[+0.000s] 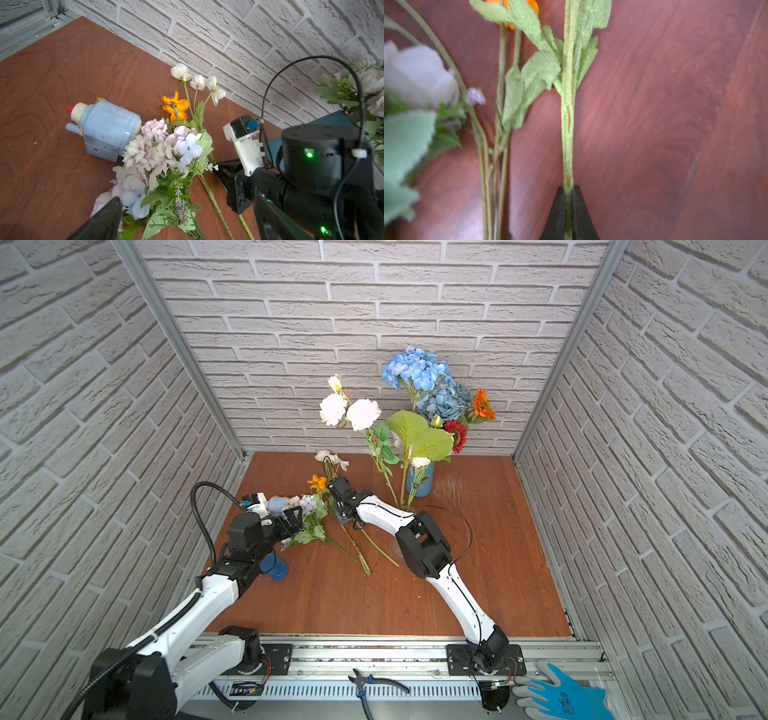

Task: Arrange the flowers into the vase
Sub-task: 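Lift the white flower stem upright and lower it into the glass cup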

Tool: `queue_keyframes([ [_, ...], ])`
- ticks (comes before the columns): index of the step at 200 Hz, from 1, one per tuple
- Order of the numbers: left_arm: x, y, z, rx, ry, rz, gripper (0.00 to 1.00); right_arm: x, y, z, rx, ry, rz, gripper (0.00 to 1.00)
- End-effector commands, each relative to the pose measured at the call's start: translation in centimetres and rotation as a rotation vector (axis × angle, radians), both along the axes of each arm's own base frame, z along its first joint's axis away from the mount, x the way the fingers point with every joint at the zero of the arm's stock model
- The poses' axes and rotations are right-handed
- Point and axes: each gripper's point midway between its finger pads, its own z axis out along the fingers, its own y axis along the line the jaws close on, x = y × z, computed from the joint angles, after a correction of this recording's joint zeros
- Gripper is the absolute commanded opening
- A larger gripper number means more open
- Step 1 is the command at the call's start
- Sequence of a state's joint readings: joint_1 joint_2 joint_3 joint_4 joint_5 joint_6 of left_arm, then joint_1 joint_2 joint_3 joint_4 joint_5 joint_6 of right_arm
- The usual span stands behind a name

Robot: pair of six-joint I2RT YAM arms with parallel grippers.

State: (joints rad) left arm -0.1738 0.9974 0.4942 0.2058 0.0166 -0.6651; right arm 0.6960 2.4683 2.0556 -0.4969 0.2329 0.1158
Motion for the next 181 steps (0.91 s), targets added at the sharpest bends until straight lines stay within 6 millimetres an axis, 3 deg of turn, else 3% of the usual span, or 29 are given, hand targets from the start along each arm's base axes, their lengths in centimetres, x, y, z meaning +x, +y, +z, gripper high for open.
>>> queue_keyframes([
  [1, 0.6, -0.3, 1.5, -0.019, -0.067, -0.019, 0.98, 1.2, 0.7, 9.5, 0.099, -0.202, 0.03, 0.06],
  [44, 0.9, -0.9, 2.0, -0.05, -0.087, -0.046, 0.98, -1.2, 1.3, 18.8, 0.306, -0.364, 0.115, 0.06],
  [58, 1.0, -1.1, 2.0, -0.06, -0.09, -0.051, 0.98, -2.1, 1.3, 20.7, 0.353, -0.397, 0.14, 0.06],
  [62, 1.0, -1.1, 2.0, -0.061, -0.089, -0.052, 0.98, -2.7, 1.1, 22.8, 0.385, -0.426, 0.149, 0.06],
  [115, 1.3, -1.5, 1.8, -0.095, -0.075, -0.061, 0.98, -7.9, 1.2, 32.7, 0.633, -0.58, 0.306, 0.06],
  [142, 1.5, -1.8, 1.8, -0.119, -0.076, -0.072, 0.98, -10.5, 1.2, 37.0, 0.77, -0.619, 0.382, 0.06],
  [181, 1.8, -2.5, 1.8, -0.155, -0.071, -0.093, 0.98, -14.5, 1.5, 40.9, 0.857, -0.653, 0.512, 0.06],
])
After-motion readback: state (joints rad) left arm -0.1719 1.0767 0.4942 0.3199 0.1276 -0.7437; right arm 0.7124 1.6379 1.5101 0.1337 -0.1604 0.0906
